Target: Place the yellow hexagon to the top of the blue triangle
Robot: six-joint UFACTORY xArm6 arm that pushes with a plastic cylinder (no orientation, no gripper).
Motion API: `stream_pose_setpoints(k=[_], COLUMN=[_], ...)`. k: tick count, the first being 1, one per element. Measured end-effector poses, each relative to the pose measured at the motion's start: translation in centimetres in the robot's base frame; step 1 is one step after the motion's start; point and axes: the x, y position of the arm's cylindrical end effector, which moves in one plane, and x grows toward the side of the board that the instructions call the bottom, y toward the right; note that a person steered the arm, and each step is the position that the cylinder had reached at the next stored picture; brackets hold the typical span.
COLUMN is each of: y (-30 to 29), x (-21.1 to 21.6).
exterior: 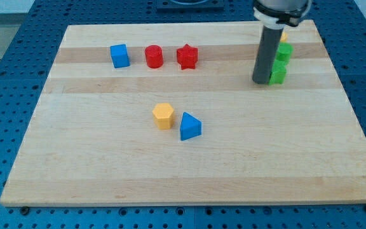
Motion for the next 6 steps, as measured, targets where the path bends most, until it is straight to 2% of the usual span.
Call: stream_pose_setpoints(k=[3,4,6], y=[2.2,-0.3,-17.1], x=[0.0,0.0,-0.4])
